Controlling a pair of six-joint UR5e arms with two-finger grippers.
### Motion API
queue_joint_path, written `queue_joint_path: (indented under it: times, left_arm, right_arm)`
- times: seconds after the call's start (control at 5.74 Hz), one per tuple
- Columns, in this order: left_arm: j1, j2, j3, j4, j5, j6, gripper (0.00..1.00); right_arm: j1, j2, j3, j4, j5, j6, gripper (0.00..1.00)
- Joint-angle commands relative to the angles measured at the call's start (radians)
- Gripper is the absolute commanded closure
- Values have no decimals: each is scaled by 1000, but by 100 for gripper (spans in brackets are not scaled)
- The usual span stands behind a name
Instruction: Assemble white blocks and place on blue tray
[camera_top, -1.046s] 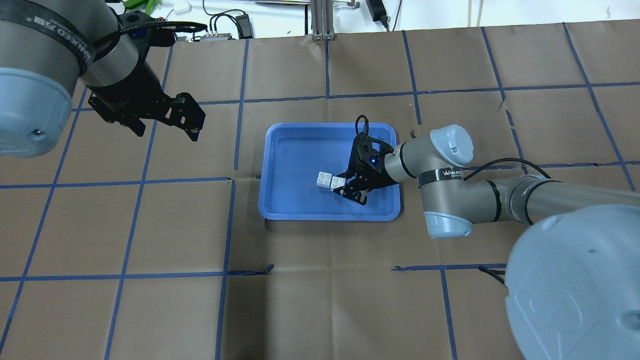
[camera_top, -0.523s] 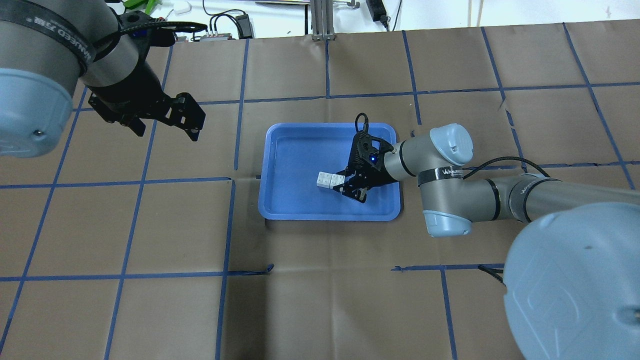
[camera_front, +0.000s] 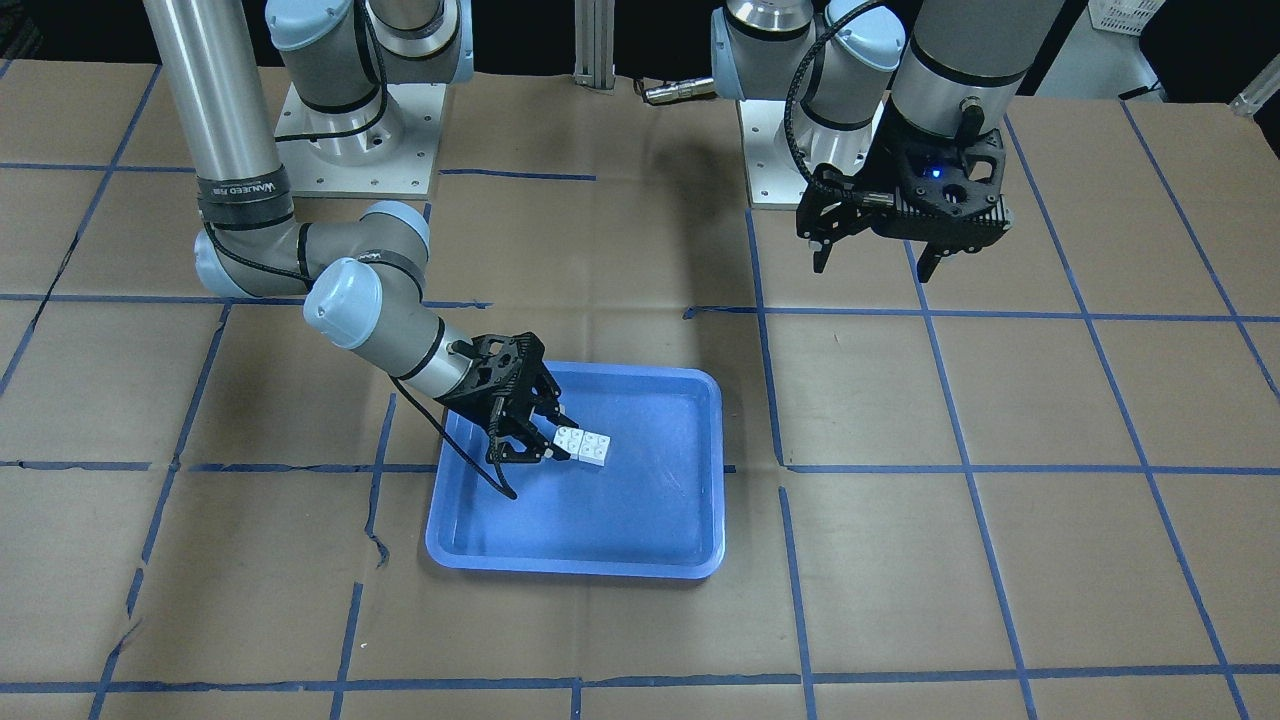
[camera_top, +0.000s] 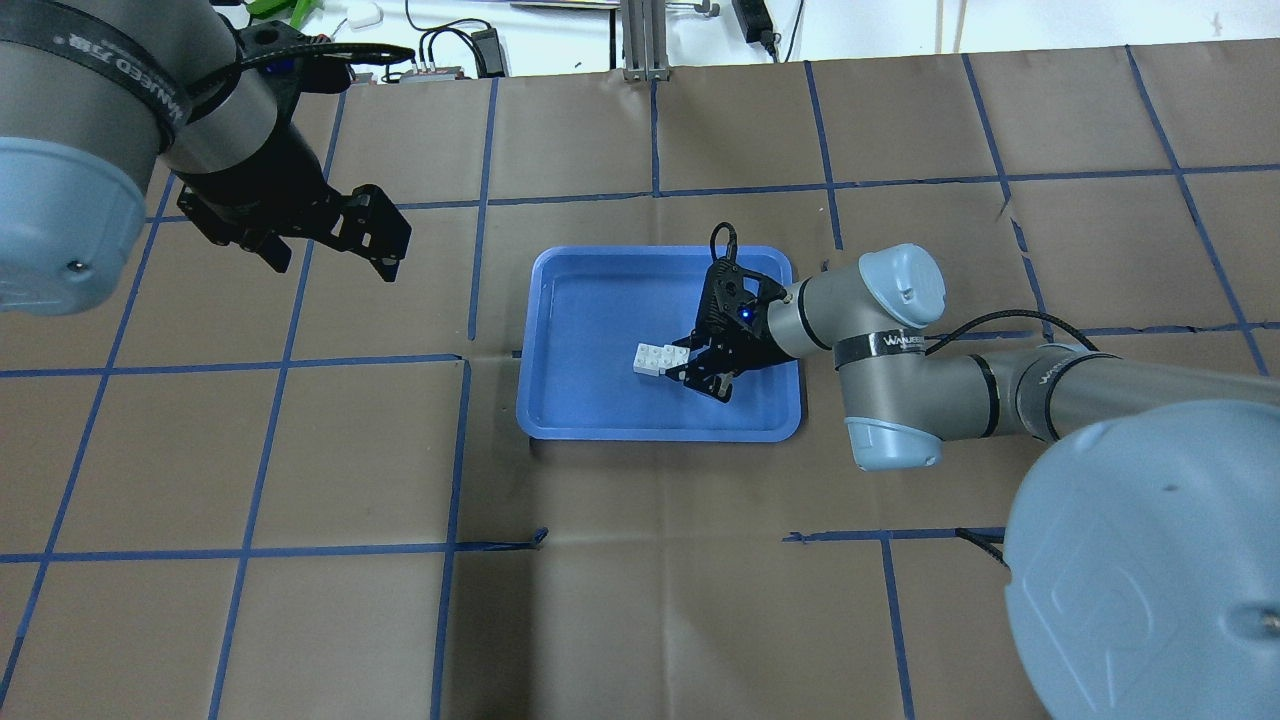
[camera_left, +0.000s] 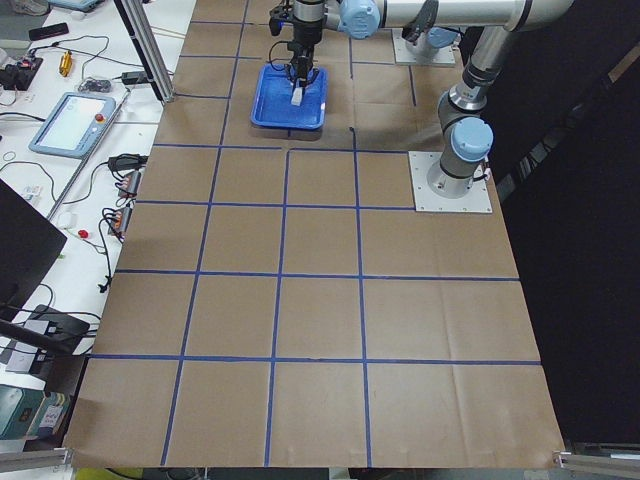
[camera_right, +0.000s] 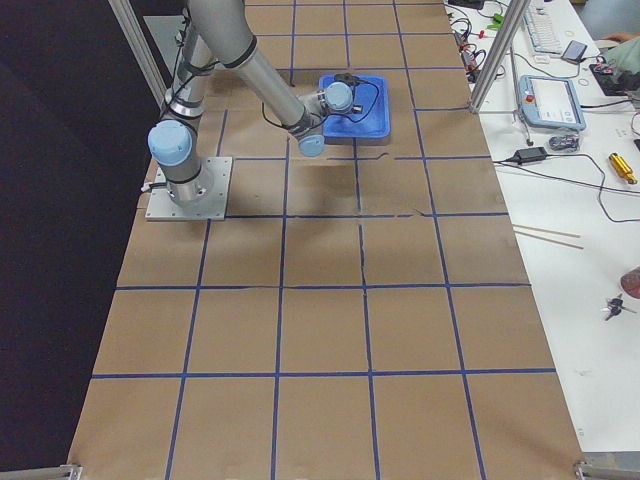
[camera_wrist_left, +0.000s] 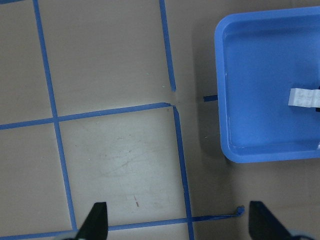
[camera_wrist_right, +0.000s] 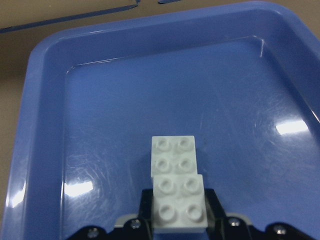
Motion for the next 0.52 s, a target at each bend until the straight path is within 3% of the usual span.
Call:
queue_joint_path:
  times: [0.0, 0.35]
  left_arm:
    - [-1, 0, 0, 0, 0, 0, 1]
    - [-1, 0, 0, 0, 0, 0, 1]
  right_arm:
    - [0, 0, -4, 0, -2, 4, 91]
    - [0, 0, -2, 0, 0, 22, 91]
